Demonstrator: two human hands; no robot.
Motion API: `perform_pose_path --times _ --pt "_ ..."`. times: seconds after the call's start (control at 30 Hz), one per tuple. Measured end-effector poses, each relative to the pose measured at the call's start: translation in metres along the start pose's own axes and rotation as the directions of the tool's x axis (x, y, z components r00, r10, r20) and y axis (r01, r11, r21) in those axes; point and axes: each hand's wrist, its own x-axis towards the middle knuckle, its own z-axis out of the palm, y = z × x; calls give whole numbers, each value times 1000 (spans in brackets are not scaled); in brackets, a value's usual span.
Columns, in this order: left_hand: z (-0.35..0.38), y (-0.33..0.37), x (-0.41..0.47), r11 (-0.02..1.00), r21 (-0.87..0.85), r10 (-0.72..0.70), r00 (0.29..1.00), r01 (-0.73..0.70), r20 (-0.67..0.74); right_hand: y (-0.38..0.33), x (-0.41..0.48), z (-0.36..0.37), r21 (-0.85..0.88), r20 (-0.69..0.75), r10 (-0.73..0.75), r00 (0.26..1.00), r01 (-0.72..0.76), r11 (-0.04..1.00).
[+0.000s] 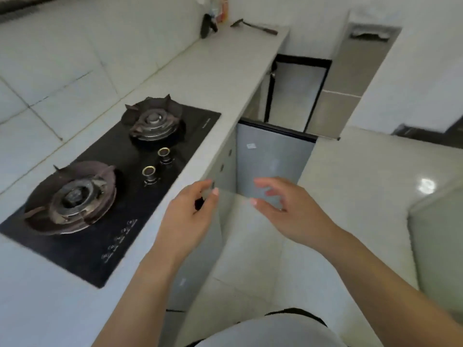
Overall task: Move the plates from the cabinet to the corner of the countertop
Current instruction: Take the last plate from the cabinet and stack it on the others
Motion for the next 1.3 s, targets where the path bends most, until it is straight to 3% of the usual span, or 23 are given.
perform_pose_path --times 0.3,0.57,1.03,1.3 --pt "138 113 57 967 -38 253 929 -253 270 93 -46 -120 61 -292 247 924 -240 969" --pt "209 142 104 958 -98 287 877 -271 386 146 -38 -163 85 -339 374 863 -368 926" --pt "316 229 314 945 -107 323 832 -308 451 223 156 -296 9 -380 360 852 -386 922" --pt "356 250 394 960 -41 265 851 -276 454 278 230 -343 80 -350 365 863 -361 929"
